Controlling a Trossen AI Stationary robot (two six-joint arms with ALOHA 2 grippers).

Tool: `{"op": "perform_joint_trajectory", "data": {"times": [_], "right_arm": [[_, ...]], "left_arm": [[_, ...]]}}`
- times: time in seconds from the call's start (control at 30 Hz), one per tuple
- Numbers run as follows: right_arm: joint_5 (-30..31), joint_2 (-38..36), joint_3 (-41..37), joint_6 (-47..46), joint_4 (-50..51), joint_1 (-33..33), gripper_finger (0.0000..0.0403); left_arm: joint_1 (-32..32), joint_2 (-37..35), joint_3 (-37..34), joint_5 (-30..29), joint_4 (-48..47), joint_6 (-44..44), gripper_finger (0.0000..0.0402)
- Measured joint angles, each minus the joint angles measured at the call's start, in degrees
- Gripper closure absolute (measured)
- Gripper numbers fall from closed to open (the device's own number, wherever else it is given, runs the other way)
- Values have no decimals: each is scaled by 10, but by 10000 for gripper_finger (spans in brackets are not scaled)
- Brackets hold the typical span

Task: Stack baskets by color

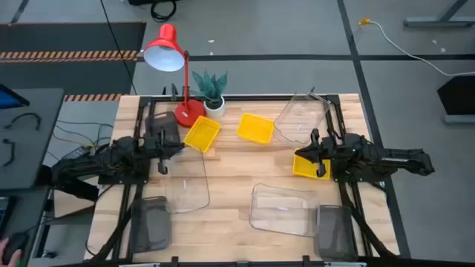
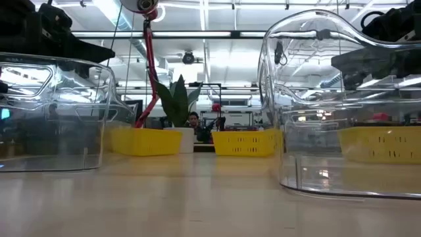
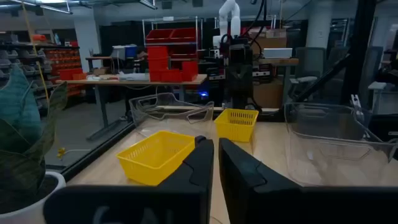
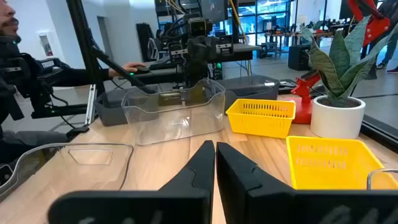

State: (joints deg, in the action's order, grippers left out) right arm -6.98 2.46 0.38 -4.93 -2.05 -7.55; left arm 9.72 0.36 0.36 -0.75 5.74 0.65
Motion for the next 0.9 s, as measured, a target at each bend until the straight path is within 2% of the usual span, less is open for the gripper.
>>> {"op": "perform_joint_trajectory", "data": {"times": [0.9], "right_arm": [[0,0,0,0,0,0,380]], "left_arm": [[0,0,0,0,0,0,367]]}}
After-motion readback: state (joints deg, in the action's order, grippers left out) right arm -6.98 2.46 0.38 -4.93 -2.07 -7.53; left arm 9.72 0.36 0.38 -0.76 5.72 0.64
